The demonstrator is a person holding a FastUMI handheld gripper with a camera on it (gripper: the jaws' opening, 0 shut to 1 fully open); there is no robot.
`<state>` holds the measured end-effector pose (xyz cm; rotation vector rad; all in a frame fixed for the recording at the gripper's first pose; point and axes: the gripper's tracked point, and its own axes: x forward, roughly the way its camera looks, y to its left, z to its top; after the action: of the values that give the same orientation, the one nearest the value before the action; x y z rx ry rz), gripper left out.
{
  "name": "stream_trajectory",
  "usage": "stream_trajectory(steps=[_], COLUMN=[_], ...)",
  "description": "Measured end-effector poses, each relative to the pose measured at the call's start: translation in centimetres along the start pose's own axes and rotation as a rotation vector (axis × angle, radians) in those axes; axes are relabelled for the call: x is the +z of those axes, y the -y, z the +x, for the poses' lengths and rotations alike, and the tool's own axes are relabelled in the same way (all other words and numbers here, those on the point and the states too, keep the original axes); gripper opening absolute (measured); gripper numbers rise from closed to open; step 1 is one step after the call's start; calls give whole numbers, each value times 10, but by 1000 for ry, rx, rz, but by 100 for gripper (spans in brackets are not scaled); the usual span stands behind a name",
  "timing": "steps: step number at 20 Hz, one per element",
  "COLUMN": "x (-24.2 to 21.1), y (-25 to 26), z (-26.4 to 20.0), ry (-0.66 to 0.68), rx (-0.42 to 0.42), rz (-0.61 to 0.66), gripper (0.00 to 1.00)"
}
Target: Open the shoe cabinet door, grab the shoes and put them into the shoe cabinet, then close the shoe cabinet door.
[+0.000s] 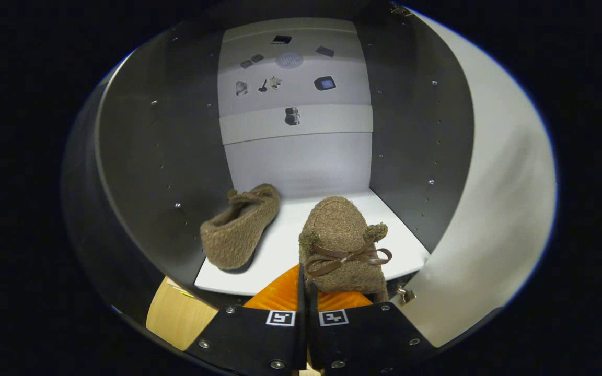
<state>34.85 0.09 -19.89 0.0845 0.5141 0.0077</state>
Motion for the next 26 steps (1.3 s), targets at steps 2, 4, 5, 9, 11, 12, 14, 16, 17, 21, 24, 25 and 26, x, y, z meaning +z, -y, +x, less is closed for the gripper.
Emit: stream_trajectory(steps=[2,4,5,9,11,12,14,16,17,21,24,25,26], x=[15,25,29,42,49,51,55,52,51,50,49,49,48], y=[1,4,6,5,6,6,6,7,6,6,-2,-3,-4], z=[24,46,57,96,113,119,134,144,147,143,132,128,121], ry=[7,9,7,-8,-8,-9,-13,-29,-35,-49,-60,-61,-59], rx=[14,24,20,54,65,68,77,84,88,79,93,92,84], rz=[0,-9,-20,-9,-18,-23,-21,-21,-25,-33,-31,-42,-54], gripper=[2,2,2,2,2,2,2,3,4,16,37,47,50])
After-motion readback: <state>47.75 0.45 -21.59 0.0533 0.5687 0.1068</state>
